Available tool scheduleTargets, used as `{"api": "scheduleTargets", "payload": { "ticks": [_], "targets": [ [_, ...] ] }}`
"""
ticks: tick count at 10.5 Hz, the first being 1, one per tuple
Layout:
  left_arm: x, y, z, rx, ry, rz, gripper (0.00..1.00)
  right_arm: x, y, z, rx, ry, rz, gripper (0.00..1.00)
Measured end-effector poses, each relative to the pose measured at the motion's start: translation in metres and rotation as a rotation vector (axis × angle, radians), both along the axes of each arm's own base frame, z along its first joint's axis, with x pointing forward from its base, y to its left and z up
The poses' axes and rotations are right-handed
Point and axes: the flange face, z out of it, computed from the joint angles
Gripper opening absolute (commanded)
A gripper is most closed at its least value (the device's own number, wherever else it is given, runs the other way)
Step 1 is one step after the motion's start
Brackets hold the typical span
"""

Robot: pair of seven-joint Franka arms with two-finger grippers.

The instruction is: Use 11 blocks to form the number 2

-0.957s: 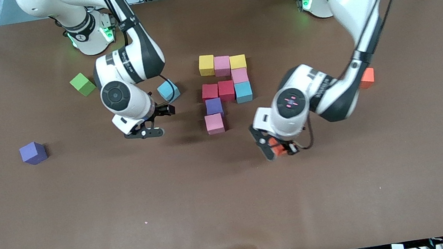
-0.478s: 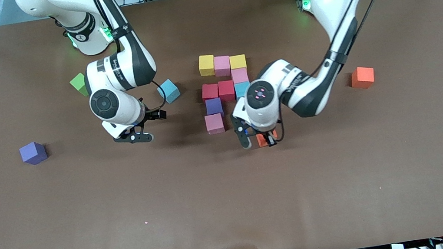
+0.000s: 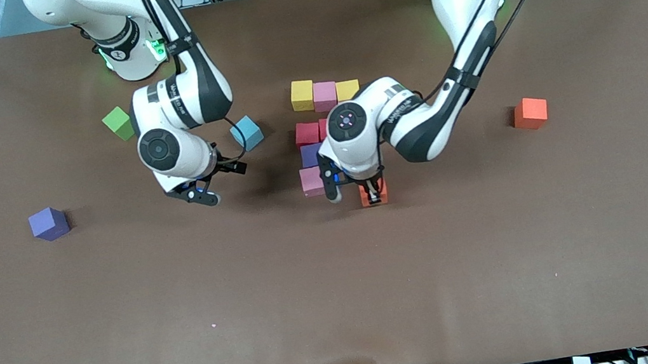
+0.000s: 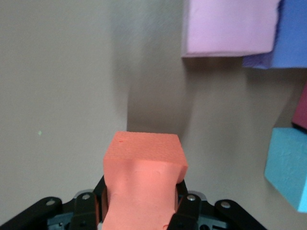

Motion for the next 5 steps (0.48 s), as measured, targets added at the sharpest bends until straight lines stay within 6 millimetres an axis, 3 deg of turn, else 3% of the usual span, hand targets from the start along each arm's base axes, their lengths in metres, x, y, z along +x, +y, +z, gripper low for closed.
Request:
{"api": "scheduleTargets", "payload": {
  "ticks": [2, 5],
  "targets": [
    [-0.010, -0.009, -0.013, -0.005, 0.012, -0.039, 0.37, -0.017, 0.006, -0.010, -0.020, 0.029, -0.044, 1.00],
    [-0.018, -0.021, -0.019, -0.030, 0.007, -0.066, 0.35, -0.034, -0.006, -0.011, 0.026, 0.075, -0.105, 1.00]
  ]
}}
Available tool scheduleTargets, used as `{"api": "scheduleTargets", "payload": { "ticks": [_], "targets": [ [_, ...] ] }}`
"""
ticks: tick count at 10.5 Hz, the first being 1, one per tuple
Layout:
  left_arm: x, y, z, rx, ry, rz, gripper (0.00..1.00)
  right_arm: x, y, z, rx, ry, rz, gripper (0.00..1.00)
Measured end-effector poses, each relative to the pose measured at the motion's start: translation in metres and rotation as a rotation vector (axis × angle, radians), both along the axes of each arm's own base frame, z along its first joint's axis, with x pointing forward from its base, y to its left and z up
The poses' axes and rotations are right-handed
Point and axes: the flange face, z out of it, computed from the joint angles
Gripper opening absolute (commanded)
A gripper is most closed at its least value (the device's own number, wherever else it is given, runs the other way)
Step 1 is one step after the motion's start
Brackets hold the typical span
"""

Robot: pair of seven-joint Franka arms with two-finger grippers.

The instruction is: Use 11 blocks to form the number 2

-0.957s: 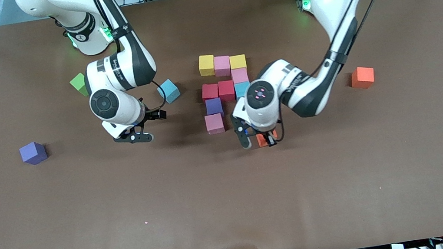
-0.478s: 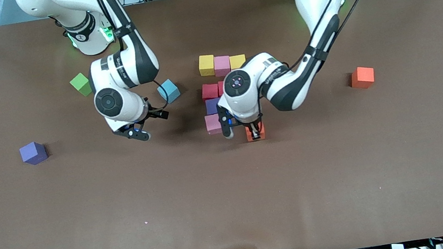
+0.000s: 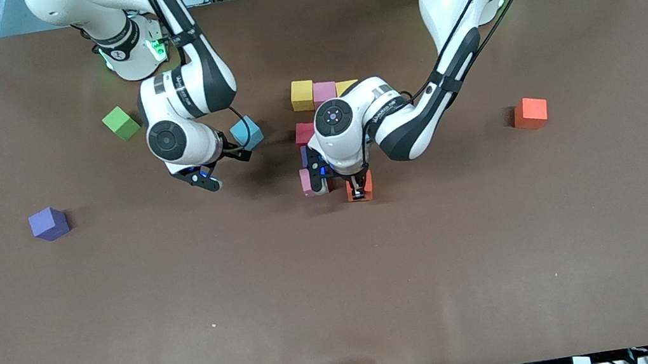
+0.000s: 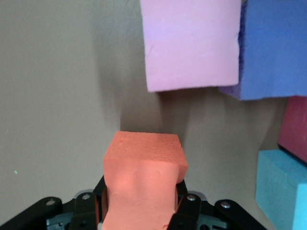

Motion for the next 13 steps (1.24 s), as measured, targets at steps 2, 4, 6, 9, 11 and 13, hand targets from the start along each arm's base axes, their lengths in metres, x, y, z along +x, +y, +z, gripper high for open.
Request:
{"api": "scheduleTargets", "payload": {
  "ticks": [2, 4, 6, 9, 11, 13],
  "targets": [
    [-0.010, -0.012, -0.002, -0.011, -0.003, -0.023, 0.36, -0.009, 0.002, -0.003, 0.041, -0.017, -0.043, 1.00],
    [-0.019, -0.022, -0.008, -0.016, -0.011, -0.051, 0.35, -0.026, 0.012, -0.014, 0.050, -0.038, -0.058, 1.00],
    [-0.020, -0.023, -0.008, -0.016, -0.015, -0.052, 0.35, -0.035, 0.013, -0.022, 0.046, -0.027, -0.067, 1.00],
    [-0.020, -0.023, -0.008, -0.019, -0.021, 0.018, 0.35, -0.048, 0.019, -0.028, 0.060, -0.005, -0.084, 1.00],
    [-0.021, -0.023, -0.009, -0.022, -0.027, 0.089, 0.35, -0.058, 0.026, -0.032, 0.065, -0.007, -0.084, 1.00],
    [-0.021, -0.024, -0.009, -0.023, -0.028, 0.112, 0.35, -0.065, 0.032, -0.037, 0.064, -0.012, -0.088, 1.00]
  ]
}}
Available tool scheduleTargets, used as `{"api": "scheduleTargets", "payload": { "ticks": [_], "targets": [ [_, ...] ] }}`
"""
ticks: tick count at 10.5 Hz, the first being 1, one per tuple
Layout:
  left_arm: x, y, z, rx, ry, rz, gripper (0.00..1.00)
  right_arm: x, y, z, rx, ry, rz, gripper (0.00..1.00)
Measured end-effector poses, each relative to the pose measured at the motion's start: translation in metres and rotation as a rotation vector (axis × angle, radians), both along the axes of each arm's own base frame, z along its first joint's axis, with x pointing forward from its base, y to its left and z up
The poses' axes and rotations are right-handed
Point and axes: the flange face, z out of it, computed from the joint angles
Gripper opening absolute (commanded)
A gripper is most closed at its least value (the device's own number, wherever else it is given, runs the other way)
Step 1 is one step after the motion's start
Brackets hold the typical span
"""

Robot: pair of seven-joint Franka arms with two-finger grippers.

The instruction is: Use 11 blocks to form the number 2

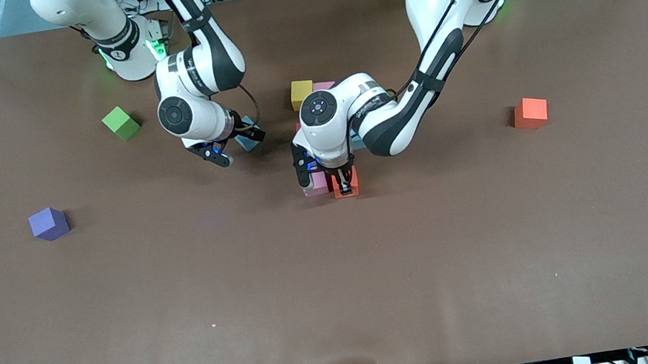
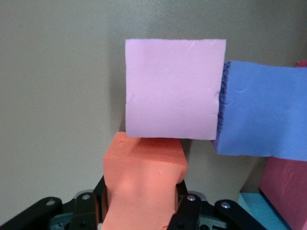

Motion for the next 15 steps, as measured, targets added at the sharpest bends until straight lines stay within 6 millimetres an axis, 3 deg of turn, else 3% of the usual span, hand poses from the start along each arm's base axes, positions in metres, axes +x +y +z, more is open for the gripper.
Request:
{"api": "scheduleTargets", "payload": {
  "ticks": [8, 10, 13, 15],
  "targets": [
    [-0.016, -0.014, 0.000, 0.000, 0.000, -0.024, 0.36, -0.022, 0.008, -0.024, -0.041, -0.086, -0.014, 1.00],
    [-0.016, -0.014, 0.000, 0.000, 0.000, -0.024, 1.00, -0.025, 0.011, -0.024, -0.040, -0.087, -0.009, 1.00],
    [-0.022, -0.014, -0.012, 0.003, 0.026, -0.010, 1.00, -0.027, 0.013, -0.024, -0.041, -0.088, -0.004, 0.99],
    [-0.023, -0.013, -0.009, -0.004, 0.078, 0.042, 1.00, -0.027, 0.013, -0.025, -0.042, -0.088, -0.005, 0.96]
  ]
}}
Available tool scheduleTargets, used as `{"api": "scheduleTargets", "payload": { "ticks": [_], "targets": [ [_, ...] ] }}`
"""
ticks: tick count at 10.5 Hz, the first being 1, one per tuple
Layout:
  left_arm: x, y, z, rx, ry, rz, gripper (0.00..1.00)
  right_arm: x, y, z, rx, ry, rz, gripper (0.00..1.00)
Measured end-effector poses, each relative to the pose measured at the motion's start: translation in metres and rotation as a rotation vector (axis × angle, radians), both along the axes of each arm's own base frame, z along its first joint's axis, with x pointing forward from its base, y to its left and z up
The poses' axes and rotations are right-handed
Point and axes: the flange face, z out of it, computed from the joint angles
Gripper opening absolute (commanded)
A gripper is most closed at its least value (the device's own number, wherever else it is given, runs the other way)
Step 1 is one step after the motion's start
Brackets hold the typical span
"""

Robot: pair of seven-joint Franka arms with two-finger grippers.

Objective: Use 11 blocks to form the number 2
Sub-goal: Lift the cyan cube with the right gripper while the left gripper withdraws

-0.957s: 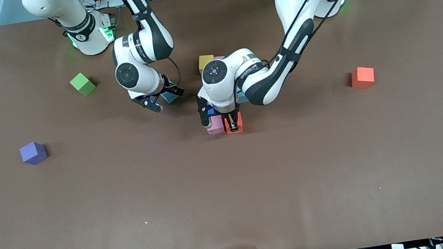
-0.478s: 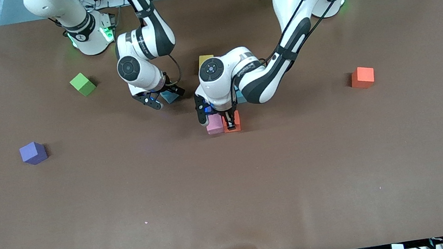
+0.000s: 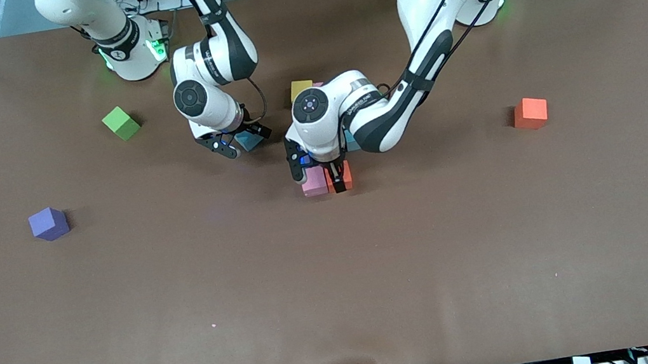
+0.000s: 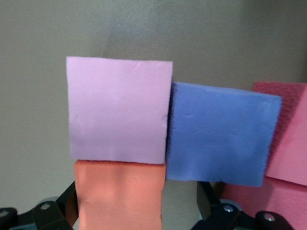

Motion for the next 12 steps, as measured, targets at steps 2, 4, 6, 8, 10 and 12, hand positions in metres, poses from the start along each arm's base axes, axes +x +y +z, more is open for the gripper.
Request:
{"api": "scheduleTargets", "payload": {
  "ticks": [2, 4, 6, 8, 10, 12],
  "targets": [
    [0.000, 0.003, 0.024, 0.034, 0.019, 0.005, 1.00, 0.000, 0.000, 0.000, -0.001, 0.000, -0.001, 0.96],
    [0.011, 0.012, 0.063, 0.036, 0.002, -0.021, 1.00, 0.000, -0.001, -0.001, -0.003, 0.000, -0.003, 0.90],
    [0.032, 0.032, 0.099, 0.006, -0.002, 0.006, 1.00, 0.000, -0.004, -0.004, -0.009, -0.004, -0.010, 0.88],
    [0.059, 0.066, 0.127, 0.003, -0.002, 0.077, 1.00, 0.001, -0.007, -0.006, -0.022, -0.012, -0.030, 0.86],
    [0.105, 0.132, 0.161, -0.035, 0.016, 0.227, 1.00, 0.002, -0.007, -0.007, -0.035, -0.010, -0.075, 0.53],
    [0.157, 0.235, 0.194, -0.032, 0.014, 0.400, 1.00, 0.003, -0.006, -0.006, -0.040, -0.017, -0.100, 0.19]
  ]
}}
